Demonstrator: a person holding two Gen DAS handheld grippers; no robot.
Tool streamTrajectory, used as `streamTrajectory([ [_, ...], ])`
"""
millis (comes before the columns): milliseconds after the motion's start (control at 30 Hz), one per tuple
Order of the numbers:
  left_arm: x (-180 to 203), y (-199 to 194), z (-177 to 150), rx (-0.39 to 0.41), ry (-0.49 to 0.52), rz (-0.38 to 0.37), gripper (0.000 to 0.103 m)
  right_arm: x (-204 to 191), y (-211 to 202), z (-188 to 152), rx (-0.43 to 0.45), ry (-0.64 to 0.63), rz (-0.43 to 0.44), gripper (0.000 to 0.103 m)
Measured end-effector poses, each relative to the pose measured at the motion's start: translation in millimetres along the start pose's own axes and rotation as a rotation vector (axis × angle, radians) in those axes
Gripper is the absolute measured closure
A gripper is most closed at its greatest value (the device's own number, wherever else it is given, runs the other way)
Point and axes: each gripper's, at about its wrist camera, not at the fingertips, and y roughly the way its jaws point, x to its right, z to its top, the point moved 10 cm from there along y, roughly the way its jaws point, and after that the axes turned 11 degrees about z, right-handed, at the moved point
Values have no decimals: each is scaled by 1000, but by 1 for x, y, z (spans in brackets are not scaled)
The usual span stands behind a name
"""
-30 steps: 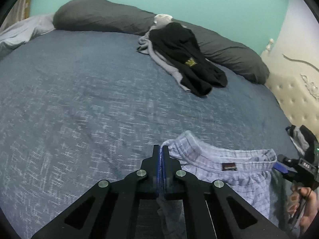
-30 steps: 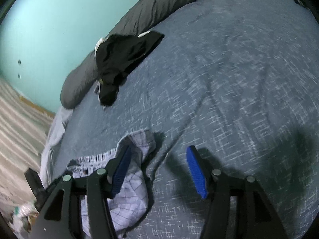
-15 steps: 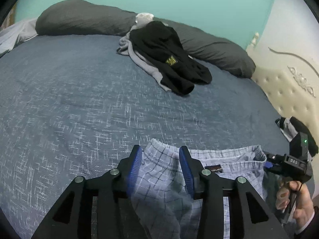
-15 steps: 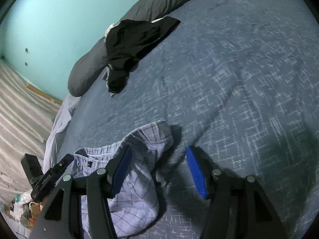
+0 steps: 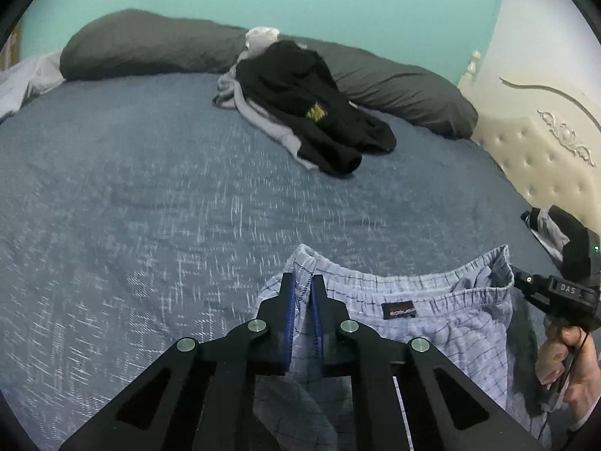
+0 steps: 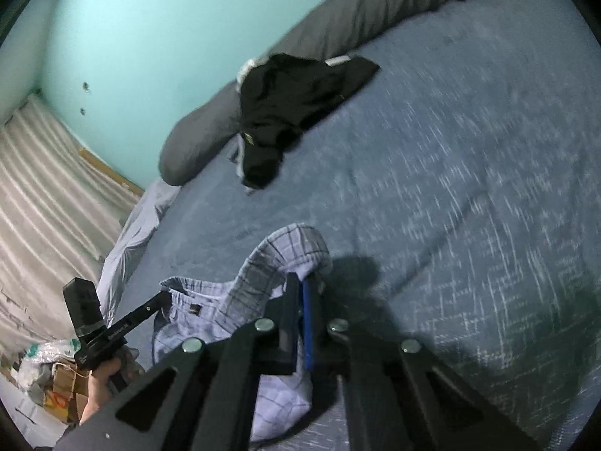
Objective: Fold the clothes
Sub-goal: 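Grasp the shorts waistband with the left tool while the right tool grasps the other waistband end, lifting, then lower the held plaid shorts toward the bed with both tools, waistband stretched between them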
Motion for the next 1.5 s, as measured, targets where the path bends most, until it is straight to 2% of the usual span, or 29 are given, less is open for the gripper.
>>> streamTrajectory([
  [133, -4, -21, 20, 57, -34, -4, 95, -24, -14, 16, 52, -56, 21, 102],
  [400, 3, -115, 57, 200, -88, -33, 95, -94, -81, 43, 159, -166, 102, 102],
  [633, 27, -214, 87, 281, -44, -65, 95, -159, -143, 64, 184, -248, 111, 102],
  [867, 51, -319, 111, 373, -11, -102, 95, -236, -224, 81, 236, -349, 124, 102],
  [1000, 59, -354, 109, 378, 0, -116, 95, -260, -253, 82, 244, -352, 142, 102],
  [1167, 66, -342, 77, 288, 3, -137, 95, -246, -251, 62, 190, -286, 141, 102],
  [1267, 65, -306, 45, 203, -22, -141, 95, -212, -230, 38, 130, -233, 95, 102],
  [1500, 66, -211, -25, 46, -20, -96, 95, -103, -161, -16, 7, -73, -24, 102],
])
